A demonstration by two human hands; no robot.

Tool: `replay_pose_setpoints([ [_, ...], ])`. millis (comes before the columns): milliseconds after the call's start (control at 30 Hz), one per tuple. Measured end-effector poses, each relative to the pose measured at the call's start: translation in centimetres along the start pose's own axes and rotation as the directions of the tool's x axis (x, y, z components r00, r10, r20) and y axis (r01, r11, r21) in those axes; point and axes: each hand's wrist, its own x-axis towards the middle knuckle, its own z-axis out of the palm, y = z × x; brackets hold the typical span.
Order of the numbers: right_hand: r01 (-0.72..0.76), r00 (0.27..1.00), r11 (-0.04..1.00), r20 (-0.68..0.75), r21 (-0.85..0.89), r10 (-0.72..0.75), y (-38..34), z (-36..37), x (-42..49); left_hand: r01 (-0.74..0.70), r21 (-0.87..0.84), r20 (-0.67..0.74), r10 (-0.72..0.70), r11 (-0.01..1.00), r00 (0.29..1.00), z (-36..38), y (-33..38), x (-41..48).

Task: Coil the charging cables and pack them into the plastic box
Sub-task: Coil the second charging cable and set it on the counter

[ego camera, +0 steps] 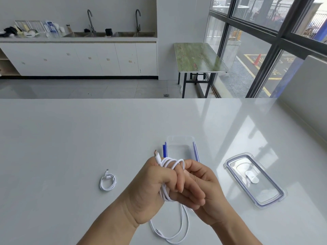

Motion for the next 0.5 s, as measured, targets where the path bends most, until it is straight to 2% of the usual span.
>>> replay_pose_setpoints([
  [100,-0.010,1.000,0.999,0.012,-0.047,0.011,-0.4,-0.2,0.4,0.018,-0.012,-0.004,-0.018,1.000,1.000,0.1,0.6,0.3],
  [233,-0.036,0.999,0.995,0.031,-0.092,0.039,-1.1,-0.7,0.2,0.088,-0.070,0.093,-0.081,0.994,0.992,-0.9,0.6,0.7],
  [300,-0.014,0.999,0.986,0.027,-0.166,0.019,-1.3,-0.5,0.0,0.117,-0.076,0.114,-0.108,0.990,0.988,-1.4,0.2,0.7],
  [400,0.013,0.998,0.931,-0.052,-0.366,-0.034,-1.5,0.0,0.0,0.138,-0.028,0.121,-0.134,0.990,0.984,-1.5,-0.1,0.6],
  [500,0.031,0.995,0.912,-0.075,-0.409,-0.067,-1.5,-0.2,0.0,0.143,-0.004,0.121,-0.142,0.990,0.982,-1.4,-0.2,0.5],
])
